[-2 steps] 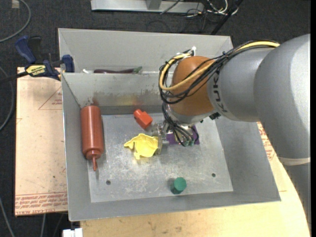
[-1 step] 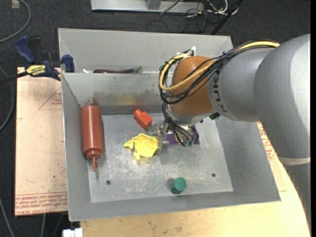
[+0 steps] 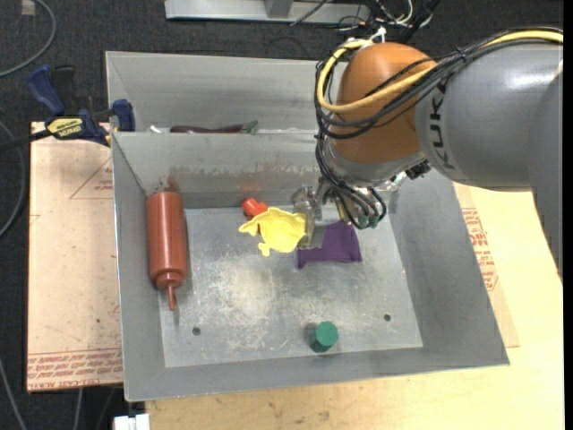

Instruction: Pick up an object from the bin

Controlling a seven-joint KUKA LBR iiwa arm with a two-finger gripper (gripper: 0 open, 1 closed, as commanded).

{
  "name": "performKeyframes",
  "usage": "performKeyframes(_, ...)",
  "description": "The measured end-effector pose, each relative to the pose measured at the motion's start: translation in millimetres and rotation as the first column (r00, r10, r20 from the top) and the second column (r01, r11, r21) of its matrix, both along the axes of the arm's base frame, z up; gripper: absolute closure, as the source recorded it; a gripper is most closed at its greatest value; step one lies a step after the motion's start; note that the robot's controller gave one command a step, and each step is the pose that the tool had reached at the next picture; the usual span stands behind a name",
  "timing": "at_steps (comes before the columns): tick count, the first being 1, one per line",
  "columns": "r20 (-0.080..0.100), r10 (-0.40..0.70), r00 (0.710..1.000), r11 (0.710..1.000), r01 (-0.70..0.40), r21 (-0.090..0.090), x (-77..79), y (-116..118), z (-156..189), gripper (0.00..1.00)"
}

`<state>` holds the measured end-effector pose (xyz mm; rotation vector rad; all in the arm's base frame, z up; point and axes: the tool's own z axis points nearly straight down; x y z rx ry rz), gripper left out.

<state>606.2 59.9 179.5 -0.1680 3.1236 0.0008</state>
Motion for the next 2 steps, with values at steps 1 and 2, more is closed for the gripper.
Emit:
performKeyframes(1, 0.000, 0.000, 1.000, 1.000, 0.000, 0.000, 0.0, 0.1, 0.0, 1.00)
performKeyframes(2, -0.007, 0.018, 1.000, 1.000, -0.018, -0.001, 0.8, 2.9, 37.7, 1.00)
